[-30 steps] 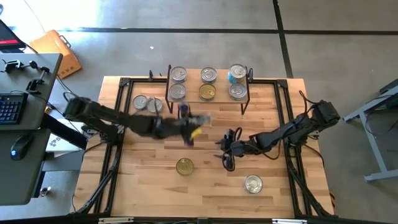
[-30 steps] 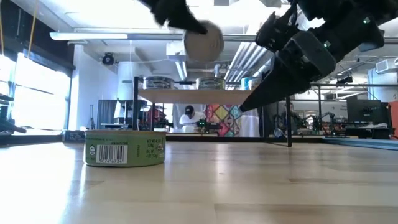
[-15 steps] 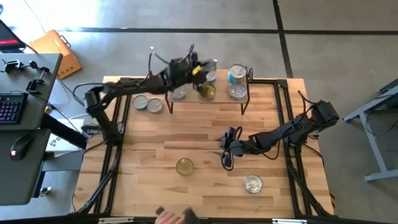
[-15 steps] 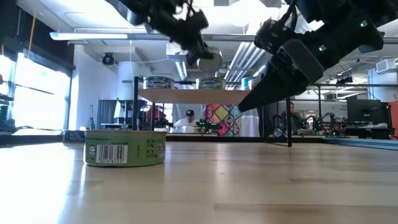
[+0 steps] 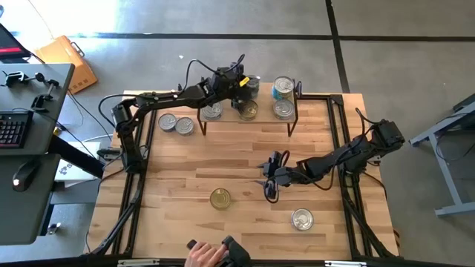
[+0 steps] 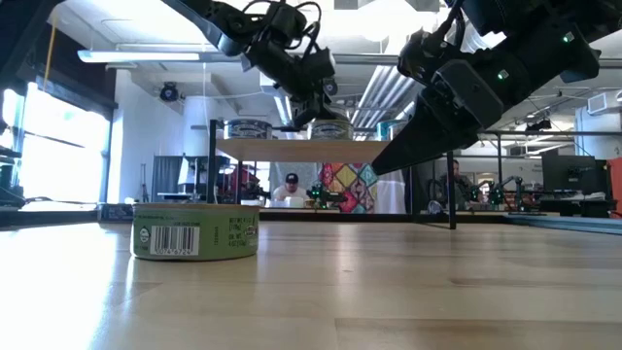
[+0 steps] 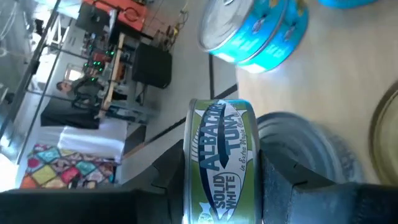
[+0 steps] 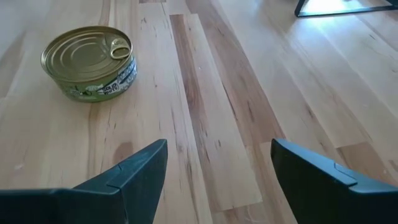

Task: Stack canned seafood by type on shelf
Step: Stack the green tuna can on top of the green tuna can on the shelf

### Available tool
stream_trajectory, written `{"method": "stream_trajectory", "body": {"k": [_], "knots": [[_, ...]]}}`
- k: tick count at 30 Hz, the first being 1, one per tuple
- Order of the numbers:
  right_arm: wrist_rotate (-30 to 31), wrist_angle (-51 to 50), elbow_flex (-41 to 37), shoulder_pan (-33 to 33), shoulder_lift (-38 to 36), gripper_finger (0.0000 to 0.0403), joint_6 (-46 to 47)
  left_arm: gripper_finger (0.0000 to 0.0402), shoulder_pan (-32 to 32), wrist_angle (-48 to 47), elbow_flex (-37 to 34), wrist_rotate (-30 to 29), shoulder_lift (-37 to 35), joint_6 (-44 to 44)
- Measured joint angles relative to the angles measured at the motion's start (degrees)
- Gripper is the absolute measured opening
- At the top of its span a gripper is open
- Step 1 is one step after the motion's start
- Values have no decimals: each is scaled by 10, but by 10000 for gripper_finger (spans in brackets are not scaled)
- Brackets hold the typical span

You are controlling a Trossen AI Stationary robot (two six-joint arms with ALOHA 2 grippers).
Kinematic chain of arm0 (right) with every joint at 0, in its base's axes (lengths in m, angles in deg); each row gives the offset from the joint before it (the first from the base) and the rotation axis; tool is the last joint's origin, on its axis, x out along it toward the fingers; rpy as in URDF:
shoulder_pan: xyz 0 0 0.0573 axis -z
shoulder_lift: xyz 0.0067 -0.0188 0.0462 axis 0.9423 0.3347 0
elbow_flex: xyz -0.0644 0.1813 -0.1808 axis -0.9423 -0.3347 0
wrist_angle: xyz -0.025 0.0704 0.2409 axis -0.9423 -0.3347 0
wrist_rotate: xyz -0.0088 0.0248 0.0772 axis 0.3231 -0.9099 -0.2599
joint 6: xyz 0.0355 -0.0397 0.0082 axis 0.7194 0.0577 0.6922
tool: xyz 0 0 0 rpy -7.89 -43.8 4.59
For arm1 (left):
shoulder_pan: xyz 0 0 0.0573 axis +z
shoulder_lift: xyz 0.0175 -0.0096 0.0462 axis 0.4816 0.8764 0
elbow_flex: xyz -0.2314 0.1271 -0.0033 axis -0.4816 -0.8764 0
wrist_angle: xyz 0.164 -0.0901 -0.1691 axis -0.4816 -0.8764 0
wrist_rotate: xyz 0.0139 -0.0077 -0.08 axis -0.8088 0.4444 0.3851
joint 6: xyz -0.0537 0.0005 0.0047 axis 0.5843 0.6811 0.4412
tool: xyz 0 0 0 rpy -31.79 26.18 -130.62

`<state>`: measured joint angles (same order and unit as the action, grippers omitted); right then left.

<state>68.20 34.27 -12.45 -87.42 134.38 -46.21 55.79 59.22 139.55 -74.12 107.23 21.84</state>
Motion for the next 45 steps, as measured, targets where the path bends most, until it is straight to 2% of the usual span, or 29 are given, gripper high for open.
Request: {"method": "stream_trajectory", "body": {"k": [6,10,17,33,45], "knots": [[0,0,0,0,0,279,4,185,-5,-1,0,-20,0,0],[0,0,0,0,0,279,4,201,-12,-1,0,-21,0,-11],[1,0,0,0,0,279,2,206,-21,-6,0,-20,0,-18],[1,0,0,0,0,279,2,207,-21,-130,43,-44,0,2],[1,-1,0,0,0,279,2,208,-19,-230,92,-41,-1,59]]}}
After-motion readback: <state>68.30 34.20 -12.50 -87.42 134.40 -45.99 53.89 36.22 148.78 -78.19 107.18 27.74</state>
